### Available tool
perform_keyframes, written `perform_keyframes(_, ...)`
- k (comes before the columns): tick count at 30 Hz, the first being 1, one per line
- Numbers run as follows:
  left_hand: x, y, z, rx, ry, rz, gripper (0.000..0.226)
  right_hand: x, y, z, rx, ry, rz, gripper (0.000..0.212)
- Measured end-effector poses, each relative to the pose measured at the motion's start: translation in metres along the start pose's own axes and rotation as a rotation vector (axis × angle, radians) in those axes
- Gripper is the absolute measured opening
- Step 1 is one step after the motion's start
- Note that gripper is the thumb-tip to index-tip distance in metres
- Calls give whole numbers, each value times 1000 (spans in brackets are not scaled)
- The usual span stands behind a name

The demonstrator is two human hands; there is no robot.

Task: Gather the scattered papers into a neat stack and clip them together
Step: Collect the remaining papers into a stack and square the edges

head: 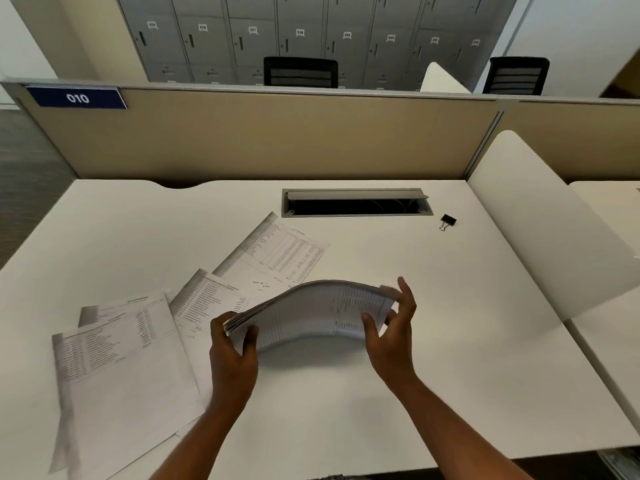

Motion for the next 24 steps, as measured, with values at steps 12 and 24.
perform_keyframes(12, 1, -2, -18, 30, 79, -55, 44, 14, 15, -22, -333, 351, -87, 71)
perform_keyframes(24, 4, 1, -10, 92, 39, -23, 30, 5, -10, 38, 170, -401, -5, 24)
Point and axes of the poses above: each hand's wrist, its own x-axis towards the middle knuckle, its own y-axis out of the back of the hand, z = x × y, the point moved 5 cm from there along x, towards the middle knuckle, and after that the axes turned 9 degrees about y, right-handed, at the moved point
